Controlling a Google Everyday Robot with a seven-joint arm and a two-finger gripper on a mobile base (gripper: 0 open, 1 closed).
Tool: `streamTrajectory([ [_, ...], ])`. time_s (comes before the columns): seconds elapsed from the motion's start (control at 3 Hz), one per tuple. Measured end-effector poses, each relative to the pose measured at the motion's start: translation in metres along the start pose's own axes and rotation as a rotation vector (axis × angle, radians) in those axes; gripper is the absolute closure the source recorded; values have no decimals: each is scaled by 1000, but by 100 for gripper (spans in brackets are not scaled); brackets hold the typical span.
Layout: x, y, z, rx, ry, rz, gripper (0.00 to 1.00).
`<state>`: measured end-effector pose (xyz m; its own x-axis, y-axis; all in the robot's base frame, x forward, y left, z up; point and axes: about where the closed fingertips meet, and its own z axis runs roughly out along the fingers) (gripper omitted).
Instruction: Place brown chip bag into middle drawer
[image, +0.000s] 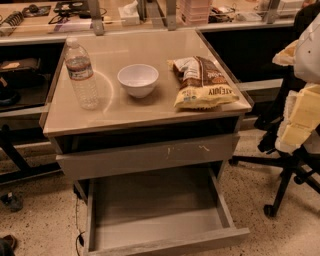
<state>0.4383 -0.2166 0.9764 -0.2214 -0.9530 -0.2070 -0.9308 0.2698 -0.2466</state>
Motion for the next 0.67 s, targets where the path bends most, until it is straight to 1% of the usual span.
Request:
streamTrajectory([
  [0.33,-2,-13,2,23,-5,10,0],
  [0.67,-3,-43,15,32,8,21,0],
])
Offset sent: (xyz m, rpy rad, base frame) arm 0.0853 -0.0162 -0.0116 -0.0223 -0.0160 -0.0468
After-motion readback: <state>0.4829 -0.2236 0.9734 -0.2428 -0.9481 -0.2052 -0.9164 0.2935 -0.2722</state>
